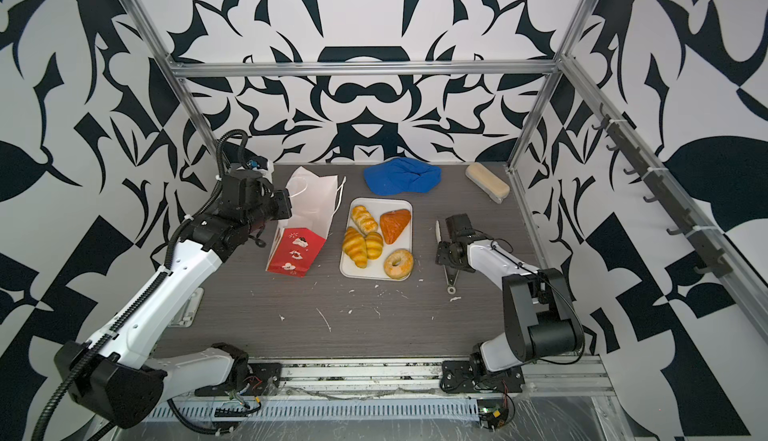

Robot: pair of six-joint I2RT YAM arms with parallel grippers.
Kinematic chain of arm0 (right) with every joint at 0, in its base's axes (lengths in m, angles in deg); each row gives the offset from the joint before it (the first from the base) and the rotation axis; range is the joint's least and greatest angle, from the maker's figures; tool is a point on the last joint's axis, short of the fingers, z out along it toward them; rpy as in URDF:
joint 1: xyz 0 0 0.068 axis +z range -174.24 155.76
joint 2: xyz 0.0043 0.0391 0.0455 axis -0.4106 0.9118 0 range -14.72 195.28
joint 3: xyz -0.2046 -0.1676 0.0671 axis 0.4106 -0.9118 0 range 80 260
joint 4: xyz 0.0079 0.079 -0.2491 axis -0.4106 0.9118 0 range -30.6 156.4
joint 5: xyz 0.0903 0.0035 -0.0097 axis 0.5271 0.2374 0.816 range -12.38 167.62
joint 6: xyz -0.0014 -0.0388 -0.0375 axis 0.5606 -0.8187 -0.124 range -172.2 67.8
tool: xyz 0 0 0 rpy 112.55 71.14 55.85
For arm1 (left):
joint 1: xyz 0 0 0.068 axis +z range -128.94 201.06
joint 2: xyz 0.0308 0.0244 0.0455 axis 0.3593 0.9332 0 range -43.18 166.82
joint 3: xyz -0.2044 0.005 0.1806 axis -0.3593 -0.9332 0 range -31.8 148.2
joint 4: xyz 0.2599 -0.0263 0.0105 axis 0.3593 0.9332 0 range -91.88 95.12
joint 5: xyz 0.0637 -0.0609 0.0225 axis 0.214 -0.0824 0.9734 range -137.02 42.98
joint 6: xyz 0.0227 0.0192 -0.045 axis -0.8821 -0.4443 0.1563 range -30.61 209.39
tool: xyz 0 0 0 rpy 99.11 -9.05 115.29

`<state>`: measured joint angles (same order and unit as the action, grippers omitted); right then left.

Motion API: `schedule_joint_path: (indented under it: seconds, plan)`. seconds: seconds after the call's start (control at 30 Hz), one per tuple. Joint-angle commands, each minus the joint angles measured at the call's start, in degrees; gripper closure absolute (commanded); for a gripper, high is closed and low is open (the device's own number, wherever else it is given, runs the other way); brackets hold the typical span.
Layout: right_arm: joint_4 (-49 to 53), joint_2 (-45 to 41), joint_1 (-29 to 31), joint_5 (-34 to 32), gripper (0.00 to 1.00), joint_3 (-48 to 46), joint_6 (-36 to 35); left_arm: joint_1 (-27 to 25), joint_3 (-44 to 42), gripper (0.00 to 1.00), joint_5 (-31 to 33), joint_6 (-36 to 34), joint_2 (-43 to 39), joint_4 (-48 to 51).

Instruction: Take the fake bread out of the paper bag

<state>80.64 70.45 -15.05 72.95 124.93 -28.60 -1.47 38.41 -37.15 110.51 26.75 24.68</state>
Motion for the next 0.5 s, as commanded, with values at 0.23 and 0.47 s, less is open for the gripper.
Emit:
schedule_joint_path:
  seconds: [0.23,0.47]
  plan:
    - [-1.5,0.0,-0.1,0.3,0.27,0.1,0.1,0.0,1.8,0.98,-6.8,4.8,2.7,-6.7]
    - [-1.5,0.2,-0.2,0.3,0.27,-0.2,0.0,0.0,0.7,0.98,-7.0,4.8,6.5,-8.8]
